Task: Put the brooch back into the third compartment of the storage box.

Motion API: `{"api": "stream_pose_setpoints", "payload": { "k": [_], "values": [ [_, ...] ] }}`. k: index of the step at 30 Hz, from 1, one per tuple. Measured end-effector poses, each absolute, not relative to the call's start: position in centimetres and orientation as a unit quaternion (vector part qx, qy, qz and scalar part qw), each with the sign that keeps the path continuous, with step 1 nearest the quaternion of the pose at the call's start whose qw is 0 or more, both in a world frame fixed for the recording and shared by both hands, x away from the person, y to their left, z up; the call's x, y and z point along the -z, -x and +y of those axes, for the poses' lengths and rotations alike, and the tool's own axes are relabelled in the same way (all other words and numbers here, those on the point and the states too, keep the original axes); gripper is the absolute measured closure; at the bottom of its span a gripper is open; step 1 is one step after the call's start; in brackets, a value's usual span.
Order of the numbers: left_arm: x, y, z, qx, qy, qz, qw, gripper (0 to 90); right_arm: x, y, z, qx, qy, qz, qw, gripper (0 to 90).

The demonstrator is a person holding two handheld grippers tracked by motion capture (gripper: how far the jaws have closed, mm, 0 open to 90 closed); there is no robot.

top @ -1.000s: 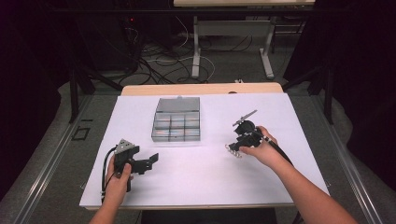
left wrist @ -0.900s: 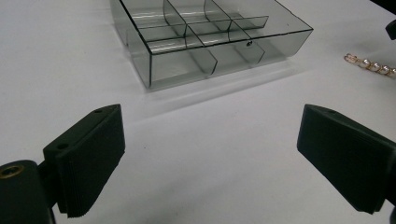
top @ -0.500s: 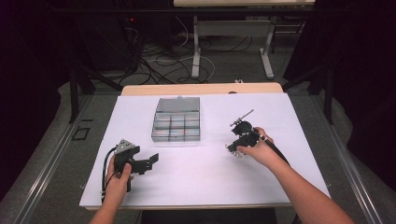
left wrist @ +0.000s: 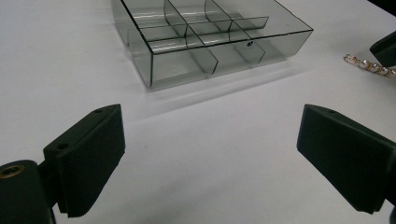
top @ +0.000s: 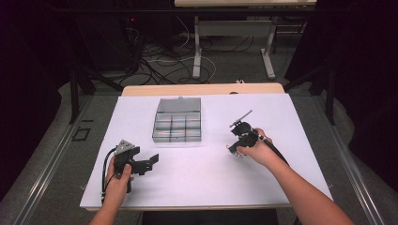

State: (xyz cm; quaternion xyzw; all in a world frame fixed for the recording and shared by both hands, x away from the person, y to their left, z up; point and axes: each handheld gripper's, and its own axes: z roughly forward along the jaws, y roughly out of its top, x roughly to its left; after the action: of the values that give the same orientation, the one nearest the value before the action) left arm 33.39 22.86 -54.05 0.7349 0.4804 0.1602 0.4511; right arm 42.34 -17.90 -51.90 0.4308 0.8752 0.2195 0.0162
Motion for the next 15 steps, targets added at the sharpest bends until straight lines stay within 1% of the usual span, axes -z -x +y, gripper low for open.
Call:
{"api": "stream_pose_setpoints", "payload": {
  "k": [6, 10, 11, 13, 15],
  "values": [
    [54.05, -33.4, 22.9, -0.158, -0.734, 0.481, 0.453, 8.2, 52.24, -42.29, -17.44, -0.219, -0.449, 0.866, 0.015, 73.9],
    [54.04, -33.42, 22.96, -0.155, -0.736, 0.479, 0.452, 8.2, 52.49, -42.41, -17.44, -0.217, -0.436, 0.873, 0.012, 75.4],
    [54.04, -33.42, 22.95, -0.155, -0.736, 0.479, 0.452, 8.2, 52.31, -42.51, -17.45, -0.202, -0.435, 0.877, 0.001, 75.9],
    [54.04, -33.42, 22.95, -0.156, -0.736, 0.479, 0.452, 8.2, 52.17, -42.57, -17.46, -0.185, -0.435, 0.881, 0.005, 76.1],
    [54.06, -33.41, 22.93, -0.158, -0.735, 0.48, 0.451, 8.2, 52.71, -42.57, -17.35, -0.211, -0.434, 0.876, 0.012, 76.5]
  ]
}}
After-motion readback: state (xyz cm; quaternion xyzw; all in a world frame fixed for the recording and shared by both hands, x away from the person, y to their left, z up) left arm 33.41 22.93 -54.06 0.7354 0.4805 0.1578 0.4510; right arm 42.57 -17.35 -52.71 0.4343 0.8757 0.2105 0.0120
